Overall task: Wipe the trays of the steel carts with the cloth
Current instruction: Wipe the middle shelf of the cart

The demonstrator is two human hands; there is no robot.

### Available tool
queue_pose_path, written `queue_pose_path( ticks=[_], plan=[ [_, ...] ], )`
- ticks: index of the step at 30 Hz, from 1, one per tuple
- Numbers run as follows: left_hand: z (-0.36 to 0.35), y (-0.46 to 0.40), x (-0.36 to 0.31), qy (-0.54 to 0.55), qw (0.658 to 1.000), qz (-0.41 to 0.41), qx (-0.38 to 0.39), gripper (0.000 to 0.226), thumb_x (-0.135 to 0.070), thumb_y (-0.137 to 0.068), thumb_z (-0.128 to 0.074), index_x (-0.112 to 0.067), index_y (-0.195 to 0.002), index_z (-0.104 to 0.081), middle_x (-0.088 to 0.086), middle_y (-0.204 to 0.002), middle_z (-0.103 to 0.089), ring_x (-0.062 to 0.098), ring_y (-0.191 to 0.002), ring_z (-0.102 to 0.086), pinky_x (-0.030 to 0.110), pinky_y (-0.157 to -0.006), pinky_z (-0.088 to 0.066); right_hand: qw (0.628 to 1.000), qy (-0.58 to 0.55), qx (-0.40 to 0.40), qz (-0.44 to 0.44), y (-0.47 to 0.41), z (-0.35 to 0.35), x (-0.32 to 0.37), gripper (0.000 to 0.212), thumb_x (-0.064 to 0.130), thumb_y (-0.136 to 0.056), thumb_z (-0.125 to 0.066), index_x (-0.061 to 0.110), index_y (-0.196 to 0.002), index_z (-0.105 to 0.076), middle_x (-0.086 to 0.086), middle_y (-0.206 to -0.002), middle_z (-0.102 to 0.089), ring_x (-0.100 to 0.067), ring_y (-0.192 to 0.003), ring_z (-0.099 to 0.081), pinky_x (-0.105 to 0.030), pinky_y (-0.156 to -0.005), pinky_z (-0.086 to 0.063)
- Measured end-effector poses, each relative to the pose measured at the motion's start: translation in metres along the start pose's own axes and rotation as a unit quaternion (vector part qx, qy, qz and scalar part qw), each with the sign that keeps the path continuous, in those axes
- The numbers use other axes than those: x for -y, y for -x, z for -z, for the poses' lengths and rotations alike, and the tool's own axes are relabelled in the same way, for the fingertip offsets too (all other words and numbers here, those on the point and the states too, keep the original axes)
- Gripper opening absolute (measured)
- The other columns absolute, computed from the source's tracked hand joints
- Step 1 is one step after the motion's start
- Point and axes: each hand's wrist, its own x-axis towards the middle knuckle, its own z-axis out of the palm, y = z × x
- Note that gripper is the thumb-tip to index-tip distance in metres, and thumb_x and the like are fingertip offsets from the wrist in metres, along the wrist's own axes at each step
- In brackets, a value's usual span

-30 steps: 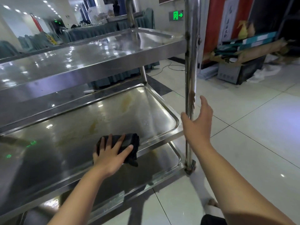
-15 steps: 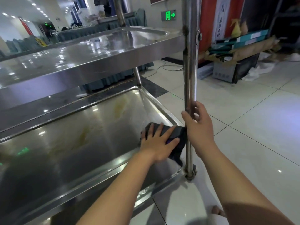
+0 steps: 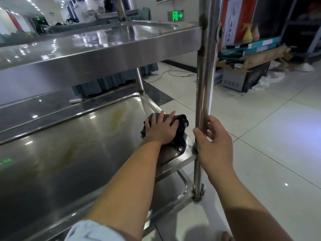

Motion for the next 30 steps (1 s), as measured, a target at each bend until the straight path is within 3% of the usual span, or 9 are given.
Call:
queue_pose_path(
  ticks=[3, 6, 9, 14, 17, 21, 24, 27, 30],
  plan=[
    [0.012, -0.025, 0.010, -0.006, 0.998, 0.056, 0.012, 0.055, -0.061, -0.101, -0.015, -0.052, -0.154, -0.002, -0.004, -0.167, 0.007, 0.026, -0.153, 0.012, 0.053, -0.119, 0.013, 1.000, -0.010, 0.014, 0.000, -0.003, 0.007, -0.004, 0.037, 0.016, -0.094, -0.067, 0.040, -0.121, -0.062, 0.027, -0.107, -0.064, -0.001, -0.108, -0.058, -0.020, -0.089, -0.046],
    [0.017, -0.037, 0.017, -0.015, 0.997, 0.070, 0.003, 0.055, -0.060, -0.101, -0.015, -0.051, -0.154, -0.005, -0.004, -0.168, 0.002, 0.025, -0.153, 0.009, 0.053, -0.120, 0.011, 1.000, -0.012, 0.021, -0.003, -0.004, 0.008, -0.005, 0.036, 0.018, -0.093, -0.068, 0.042, -0.118, -0.061, 0.028, -0.106, -0.064, 0.007, -0.105, -0.056, -0.011, -0.080, -0.038],
    [0.017, -0.033, 0.013, -0.017, 0.998, 0.059, 0.005, 0.054, -0.057, -0.102, -0.017, -0.049, -0.155, -0.009, -0.003, -0.168, -0.001, 0.027, -0.153, 0.007, 0.055, -0.120, 0.011, 1.000, -0.014, 0.011, -0.018, -0.006, 0.006, -0.003, 0.031, 0.016, -0.091, -0.070, 0.035, -0.116, -0.065, 0.018, -0.106, -0.068, -0.004, -0.105, -0.062, -0.017, -0.082, -0.046],
    [0.009, 0.017, 0.003, -0.050, 0.996, -0.033, 0.063, 0.054, -0.054, -0.102, -0.016, -0.048, -0.155, -0.004, -0.004, -0.168, 0.004, 0.028, -0.153, 0.013, 0.056, -0.119, 0.012, 0.999, -0.004, 0.010, -0.046, -0.009, 0.007, 0.000, 0.037, 0.014, -0.088, -0.074, 0.026, -0.123, -0.069, 0.010, -0.111, -0.071, -0.019, -0.108, -0.066, -0.048, -0.099, -0.052],
    [-0.007, 0.070, -0.007, -0.035, 0.995, -0.055, 0.069, 0.054, -0.056, -0.102, -0.016, -0.050, -0.154, -0.004, -0.009, -0.167, 0.005, 0.023, -0.152, 0.015, 0.051, -0.120, 0.014, 0.999, 0.004, 0.003, -0.039, -0.005, 0.005, 0.003, 0.032, 0.015, -0.088, -0.072, 0.025, -0.118, -0.070, 0.009, -0.106, -0.072, -0.017, -0.102, -0.067, -0.046, -0.094, -0.055],
    [-0.023, 0.132, -0.019, -0.051, 0.999, 0.004, 0.006, 0.056, -0.058, -0.102, -0.016, -0.047, -0.155, -0.006, -0.005, -0.167, -0.001, 0.025, -0.153, 0.008, 0.050, -0.120, 0.012, 0.999, 0.009, -0.001, -0.031, -0.001, 0.003, 0.004, 0.025, 0.016, -0.090, -0.069, 0.025, -0.113, -0.069, 0.009, -0.101, -0.070, -0.019, -0.099, -0.066, -0.042, -0.090, -0.055],
    [-0.025, 0.159, -0.019, -0.067, 0.998, 0.014, -0.009, 0.058, -0.058, -0.101, -0.017, -0.046, -0.155, -0.001, -0.004, -0.168, 0.002, 0.025, -0.153, 0.007, 0.050, -0.121, 0.011, 0.999, 0.040, -0.001, -0.030, 0.008, 0.002, 0.008, 0.034, 0.019, -0.095, -0.064, 0.024, -0.128, -0.061, 0.007, -0.117, -0.067, -0.017, -0.111, -0.062, -0.030, -0.088, -0.047],
    [-0.022, 0.183, -0.004, -0.064, 0.997, 0.038, -0.004, 0.057, -0.058, -0.102, -0.016, -0.049, -0.155, 0.001, -0.006, -0.167, 0.003, 0.023, -0.153, 0.007, 0.047, -0.122, 0.010, 0.994, 0.102, -0.037, -0.003, 0.028, 0.001, 0.015, 0.054, 0.022, -0.096, -0.059, 0.023, -0.146, -0.041, 0.001, -0.145, -0.046, -0.017, -0.130, -0.047, -0.032, -0.104, -0.039],
    [-0.015, 0.215, 0.030, -0.077, 0.993, 0.081, -0.031, 0.056, -0.058, -0.102, -0.017, -0.049, -0.155, 0.000, -0.007, -0.167, 0.001, 0.020, -0.154, 0.006, 0.045, -0.122, 0.009, 0.990, 0.119, -0.018, 0.075, 0.052, -0.005, 0.019, 0.056, 0.018, -0.091, -0.061, 0.021, -0.143, -0.042, -0.001, -0.148, -0.031, -0.015, -0.133, -0.035, -0.029, -0.107, -0.032]
  ],
)
